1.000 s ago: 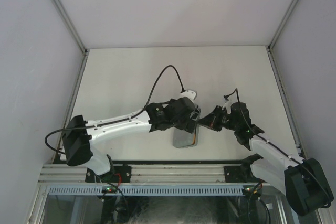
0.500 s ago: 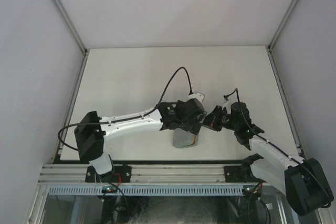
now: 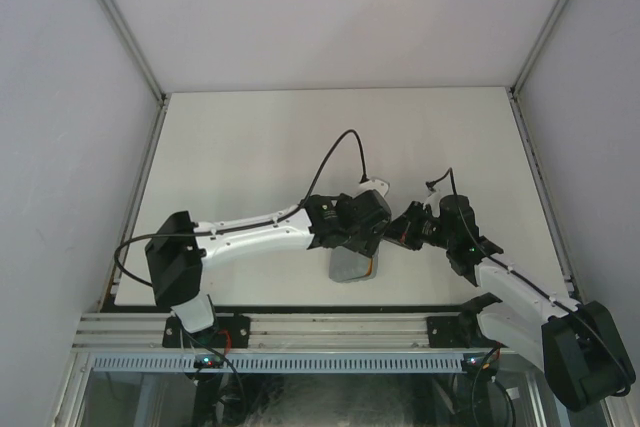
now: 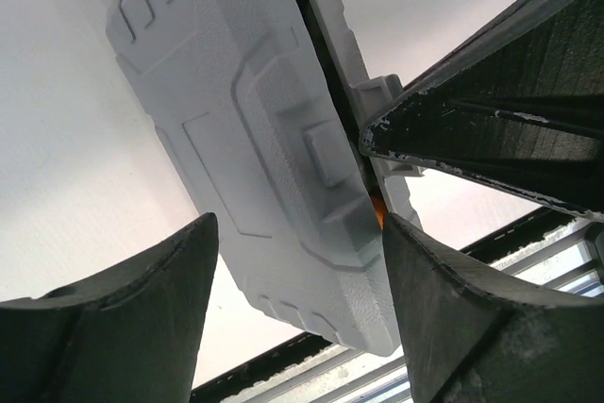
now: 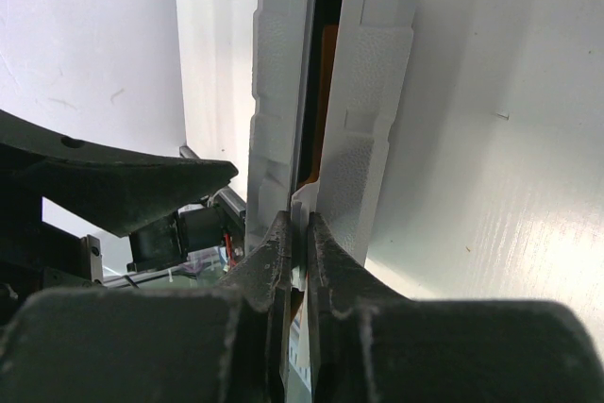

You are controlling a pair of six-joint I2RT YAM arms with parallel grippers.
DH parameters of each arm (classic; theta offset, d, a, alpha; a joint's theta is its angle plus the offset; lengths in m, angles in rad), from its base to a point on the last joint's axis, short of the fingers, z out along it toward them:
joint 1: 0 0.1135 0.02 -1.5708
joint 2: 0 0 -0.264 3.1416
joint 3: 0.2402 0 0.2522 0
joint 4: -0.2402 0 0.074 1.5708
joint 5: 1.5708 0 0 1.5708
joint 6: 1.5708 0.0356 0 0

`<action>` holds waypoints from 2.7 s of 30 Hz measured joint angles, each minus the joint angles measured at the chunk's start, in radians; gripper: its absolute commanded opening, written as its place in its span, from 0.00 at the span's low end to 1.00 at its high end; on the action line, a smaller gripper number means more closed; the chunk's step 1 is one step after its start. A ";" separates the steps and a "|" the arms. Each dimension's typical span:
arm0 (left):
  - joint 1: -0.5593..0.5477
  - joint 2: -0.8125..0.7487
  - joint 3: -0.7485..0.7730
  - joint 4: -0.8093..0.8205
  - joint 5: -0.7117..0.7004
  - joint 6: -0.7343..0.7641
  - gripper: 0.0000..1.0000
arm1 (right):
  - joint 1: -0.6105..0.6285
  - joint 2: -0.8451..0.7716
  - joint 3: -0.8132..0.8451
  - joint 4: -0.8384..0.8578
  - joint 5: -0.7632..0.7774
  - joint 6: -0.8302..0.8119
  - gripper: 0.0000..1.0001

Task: Sort the tools into containers
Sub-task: Open the storage box at the center of the board.

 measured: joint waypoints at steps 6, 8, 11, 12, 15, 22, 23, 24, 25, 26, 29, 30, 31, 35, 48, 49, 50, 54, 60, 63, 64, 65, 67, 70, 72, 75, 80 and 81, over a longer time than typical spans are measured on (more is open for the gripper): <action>0.000 0.016 -0.005 0.008 0.001 0.000 0.77 | 0.000 0.000 0.000 -0.006 0.001 -0.001 0.00; 0.000 0.029 -0.005 0.012 0.001 0.000 0.73 | 0.000 0.000 0.000 -0.006 0.001 -0.001 0.00; 0.000 0.044 -0.004 0.023 0.005 -0.002 0.66 | 0.000 0.002 0.000 -0.021 0.008 -0.005 0.00; -0.002 0.046 -0.004 0.025 0.005 -0.003 0.64 | 0.000 0.002 0.000 -0.026 0.008 -0.006 0.00; -0.008 0.047 -0.004 0.026 -0.002 -0.004 0.61 | 0.000 0.002 0.000 -0.028 0.011 -0.007 0.00; -0.014 0.019 -0.022 0.030 -0.037 -0.013 0.53 | -0.001 -0.011 0.000 -0.047 0.030 -0.015 0.00; -0.014 0.005 -0.031 0.032 -0.045 -0.014 0.52 | -0.001 -0.011 0.002 -0.050 0.032 -0.017 0.00; -0.013 -0.009 -0.040 0.032 -0.053 -0.017 0.52 | -0.002 -0.011 0.002 -0.052 0.033 -0.019 0.00; -0.011 -0.026 -0.050 0.031 -0.060 -0.019 0.52 | -0.002 -0.012 0.002 -0.054 0.034 -0.021 0.00; -0.008 -0.041 -0.060 0.031 -0.066 -0.020 0.52 | -0.002 -0.013 0.002 -0.058 0.035 -0.023 0.00; 0.005 -0.077 -0.085 0.031 -0.079 -0.020 0.52 | -0.004 -0.017 0.002 -0.064 0.040 -0.026 0.00; 0.013 -0.087 -0.095 0.031 -0.083 -0.020 0.52 | -0.005 -0.018 0.002 -0.066 0.041 -0.027 0.00; 0.022 -0.096 -0.104 0.028 -0.089 -0.019 0.52 | -0.008 -0.019 0.002 -0.068 0.041 -0.027 0.00; 0.068 -0.108 -0.151 0.015 -0.111 -0.019 0.52 | -0.013 -0.021 0.004 -0.073 0.043 -0.033 0.00; 0.151 -0.209 -0.329 0.100 -0.088 -0.023 0.50 | -0.023 -0.006 0.017 -0.085 0.043 -0.060 0.00; 0.155 -0.217 -0.340 0.113 -0.084 -0.024 0.50 | -0.025 0.000 0.019 -0.084 0.042 -0.063 0.00; 0.161 -0.226 -0.356 0.127 -0.078 -0.029 0.50 | -0.029 0.007 0.021 -0.082 0.039 -0.067 0.00; 0.179 -0.271 -0.428 0.198 -0.072 -0.052 0.50 | -0.055 0.049 0.029 -0.070 0.020 -0.093 0.00; 0.212 -0.351 -0.559 0.337 -0.058 -0.101 0.52 | -0.112 0.149 0.036 -0.037 -0.017 -0.151 0.00; 0.227 -0.378 -0.613 0.400 -0.048 -0.127 0.52 | -0.127 0.200 0.042 -0.035 -0.021 -0.183 0.00; 0.231 -0.383 -0.628 0.418 -0.047 -0.135 0.52 | -0.131 0.217 0.048 -0.037 -0.019 -0.195 0.00; 0.235 -0.386 -0.641 0.434 -0.045 -0.144 0.52 | -0.133 0.230 0.053 -0.039 -0.017 -0.203 0.00; 0.243 -0.389 -0.663 0.462 -0.042 -0.157 0.53 | -0.134 0.256 0.066 -0.045 -0.007 -0.224 0.00; 0.250 -0.390 -0.690 0.505 -0.043 -0.175 0.54 | -0.134 0.281 0.085 -0.062 0.016 -0.249 0.00; 0.254 -0.385 -0.709 0.528 -0.043 -0.188 0.57 | -0.134 0.292 0.097 -0.082 0.033 -0.267 0.00; 0.257 -0.379 -0.737 0.557 -0.038 -0.204 0.60 | -0.133 0.295 0.104 -0.100 0.055 -0.287 0.00; 0.264 -0.371 -0.774 0.579 -0.016 -0.223 0.67 | -0.133 0.297 0.105 -0.114 0.067 -0.301 0.00; 0.265 -0.371 -0.778 0.578 -0.016 -0.223 0.68 | -0.133 0.299 0.105 -0.115 0.068 -0.303 0.00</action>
